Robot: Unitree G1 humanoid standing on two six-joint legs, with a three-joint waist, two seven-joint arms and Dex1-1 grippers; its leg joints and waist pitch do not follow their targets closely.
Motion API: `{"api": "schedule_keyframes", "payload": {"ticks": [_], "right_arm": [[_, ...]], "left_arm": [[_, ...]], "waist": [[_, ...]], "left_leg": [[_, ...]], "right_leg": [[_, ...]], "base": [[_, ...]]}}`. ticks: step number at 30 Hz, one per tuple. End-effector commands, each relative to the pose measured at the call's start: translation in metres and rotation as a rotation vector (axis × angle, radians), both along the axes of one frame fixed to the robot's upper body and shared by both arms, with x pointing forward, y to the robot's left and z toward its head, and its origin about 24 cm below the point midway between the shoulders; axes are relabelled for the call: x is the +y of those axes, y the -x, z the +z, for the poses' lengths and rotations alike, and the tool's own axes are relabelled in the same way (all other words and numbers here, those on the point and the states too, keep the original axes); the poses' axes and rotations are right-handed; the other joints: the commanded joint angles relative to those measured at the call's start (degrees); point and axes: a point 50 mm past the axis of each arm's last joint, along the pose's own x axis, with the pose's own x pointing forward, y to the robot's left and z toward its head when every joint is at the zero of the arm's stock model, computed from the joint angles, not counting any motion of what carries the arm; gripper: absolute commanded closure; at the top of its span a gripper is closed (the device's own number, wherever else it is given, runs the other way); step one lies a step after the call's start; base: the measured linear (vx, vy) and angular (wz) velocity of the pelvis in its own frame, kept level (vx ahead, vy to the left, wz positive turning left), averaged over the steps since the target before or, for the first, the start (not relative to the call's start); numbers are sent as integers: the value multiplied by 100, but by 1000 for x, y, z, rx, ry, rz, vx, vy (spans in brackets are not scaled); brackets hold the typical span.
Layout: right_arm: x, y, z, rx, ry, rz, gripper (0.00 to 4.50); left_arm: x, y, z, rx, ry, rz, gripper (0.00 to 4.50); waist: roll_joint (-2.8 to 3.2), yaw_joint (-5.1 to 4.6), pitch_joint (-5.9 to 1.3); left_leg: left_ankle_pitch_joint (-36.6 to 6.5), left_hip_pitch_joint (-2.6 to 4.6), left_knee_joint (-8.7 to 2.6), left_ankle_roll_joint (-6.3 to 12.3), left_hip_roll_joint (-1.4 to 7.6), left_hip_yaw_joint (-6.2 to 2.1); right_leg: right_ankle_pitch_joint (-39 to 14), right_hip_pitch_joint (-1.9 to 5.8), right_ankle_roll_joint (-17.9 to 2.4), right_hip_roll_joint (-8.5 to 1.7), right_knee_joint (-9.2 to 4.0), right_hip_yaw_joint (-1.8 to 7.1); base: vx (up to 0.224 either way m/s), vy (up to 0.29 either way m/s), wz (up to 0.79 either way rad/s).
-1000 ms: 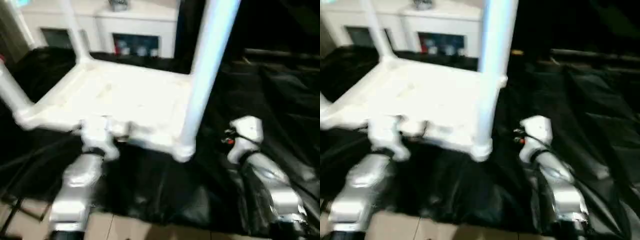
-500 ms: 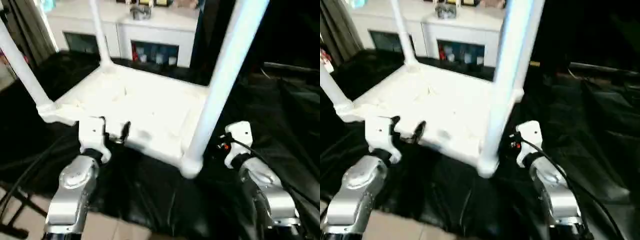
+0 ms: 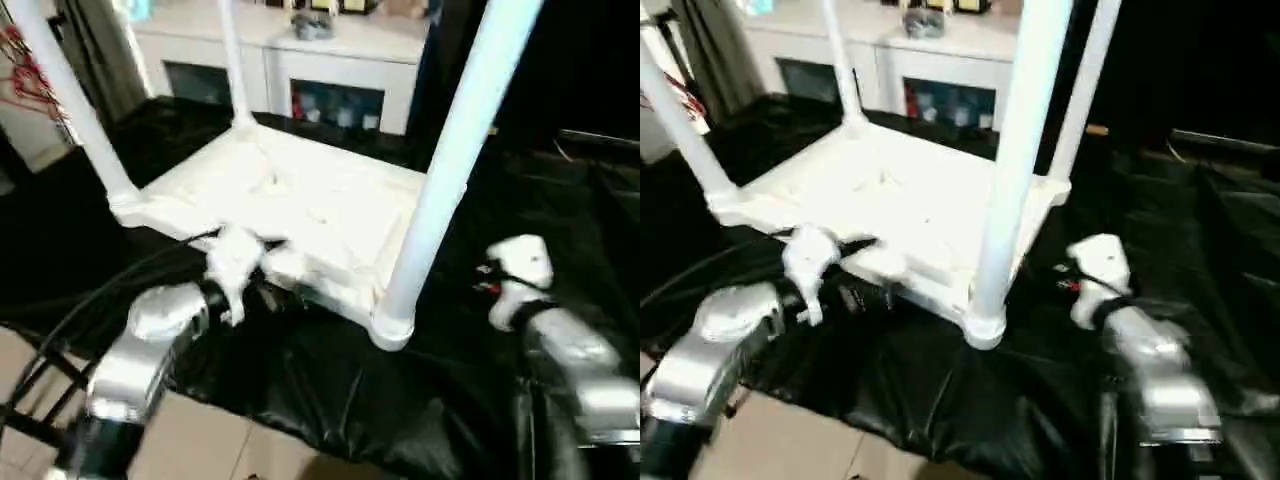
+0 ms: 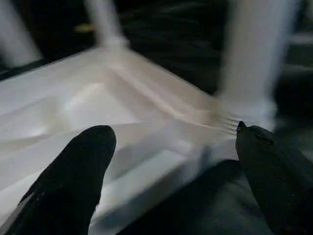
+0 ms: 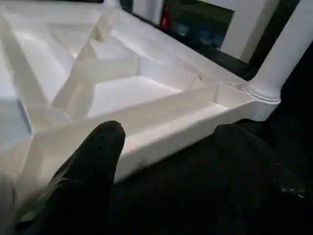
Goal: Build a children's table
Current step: Rotate table base
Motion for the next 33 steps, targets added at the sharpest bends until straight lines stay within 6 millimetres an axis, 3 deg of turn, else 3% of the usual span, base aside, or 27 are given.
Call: {"api": "schedule_keyframes", "payload": {"ticks": [1, 4, 5, 6, 7, 9, 10, 11, 13, 14, 16, 17, 21, 22, 23, 24, 26, 27, 28, 29, 33], "right_arm": [[-3, 5, 2, 21, 53, 106, 117], [-7, 14, 2, 75, 89, 208, 117], [-8, 17, 2, 95, 97, 237, 117], [-8, 21, 2, 116, 102, 270, 117], [-8, 23, 3, 128, 105, 287, 117], [-8, 26, 4, 143, 118, 323, 117], [-6, 28, 5, 148, 121, 351, 117], [-5, 30, 5, 154, 118, 373, 117], [1, 38, 10, 191, 90, 454, 117], [2, 39, 10, 200, 87, 468, 117], [3, 39, 11, 204, 90, 479, 117], [3, 39, 11, 205, 92, 482, 117], [3, 39, 12, 212, 103, 491, 117], [4, 40, 12, 224, 106, 504, 117], [4, 41, 12, 233, 106, 511, 117], [4, 42, 12, 245, 110, 520, 117], [5, 43, 12, 250, 111, 524, 117], [5, 43, 12, 257, 111, 529, 117], [5, 44, 12, 263, 110, 534, 117], [6, 46, 13, 276, 111, 547, 117], [6, 49, 13, 296, 115, 565, 117]], "left_arm": [[-10, 0, 1, 16, -46, -148, 7], [-19, -7, -1, 33, -100, -234, 7], [-21, -11, -3, 32, -124, -248, 33], [-24, -16, -5, 25, -149, -261, 33], [-24, -19, -5, 21, -161, -269, 42], [-25, -25, -9, 23, -215, -277, 59], [-24, -29, -11, 19, -251, -284, 59], [-24, -32, -13, 18, -274, -286, 75], [-27, -45, -16, 35, -325, -283, 86], [-28, -47, -16, 45, -328, -285, 86], [-29, -51, -18, 57, -343, -294, 96], [-29, -51, -18, 59, -351, -298, 119], [-32, -59, -18, 81, -371, -314, 136], [-35, -61, -18, 100, -374, -337, 163], [-36, -62, -18, 106, -382, -349, 167], [-39, -63, -18, 119, -395, -374, 167], [-41, -64, -18, 129, -401, -387, 184], [-43, -64, -18, 128, -408, -395, 200], [-44, -64, -18, 132, -413, -404, 211], [-48, -65, -19, 133, -422, -417, 217], [-51, -67, -19, 139, -445, -431, 253]], "waist": [[-2, 14, -223], [-11, 24, -255], [-36, 40, -263], [9, 46, -268], [-39, 40, -284], [-41, 51, -292], [47, 27, -311], [26, 9, -322], [57, 20, -322], [62, 43, -333], [93, 59, -336], [76, 54, -331], [120, 84, -325], [114, 90, -319], [187, 113, -332], [154, 123, -324], [152, 166, -338], [224, 198, -342], [202, 188, -339], [240, 202, -347], [251, 221, -348]], "left_leg": [[-1351, 26, -685, 80, 523, -200], [-1025, -16, -656, 261, 522, -185], [-904, -4, -631, 377, 505, -163], [-822, -11, -625, 436, 496, -168], [-588, -47, -610, 528, 508, -172], [-414, -78, -602, 629, 520, -179], [-359, -83, -593, 644, 526, -180], [-330, -75, -579, 677, 530, -179], [-266, -68, -564, 776, 520, -161], [-222, -47, -554, 796, 536, -162], [-50, -78, -549, 841, 562, -174], [-83, -78, -550, 855, 558, -165], [-218, -72, -563, 778, 570, -167], [-227, -79, -568, 768, 574, -165], [-228, -63, -561, 747, 582, -174], [-266, -53, -565, 746, 589, -165], [-135, -60, -554, 777, 604, -172], [-82, -77, -538, 820, 597, -176], [-109, -81, -536, 840, 594, -166], [-92, -79, -526, 847, 589, -171], [-109, -92, -527, 877, 592, -165]], "right_leg": [[-1208, 188, -1197, -384, -526, 291], [-689, 240, -1376, -408, -499, 292], [-599, 235, -1393, -387, -514, 289], [-501, 244, -1419, -393, -513, 292], [-241, 282, -1463, -403, -493, 275], [-180, 294, -1487, -414, -477, 247], [-95, 299, -1530, -425, -490, 230], [8, 303, -1569, -402, -472, 222], [102, 301, -1627, -399, -489, 220], [155, 295, -1664, -411, -478, 220], [411, 296, -1803, -424, -436, 196], [353, 291, -1806, -417, -456, 191], [111, 295, -1838, -436, -476, 189], [181, 295, -1866, -434, -481, 188], [222, 294, -1877, -442, -462, 187], [250, 289, -1886, -434, -486, 191], [526, 305, -1935, -458, -439, 195], [590, 306, -1942, -470, -424, 187], [577, 316, -1905, -462, -450, 188], [566, 319, -1898, -465, -443, 187], [336, 327, -1824, -467, -473, 177]], "base": [[0, 0, 0], [0, 0, 0], [0, 0, 0], [0, 0, 0], [0, 0, 0], [0, 0, 0], [0, 0, 0], [0, 0, 0], [0, 0, 0], [0, 0, 0], [0, 0, 0], [0, 0, 0], [0, 0, 0], [0, 0, 0], [0, 0, 0], [0, 0, 0], [0, 0, 0], [0, 0, 0], [0, 0, 0], [0, 0, 0], [0, 0, 0]]}}
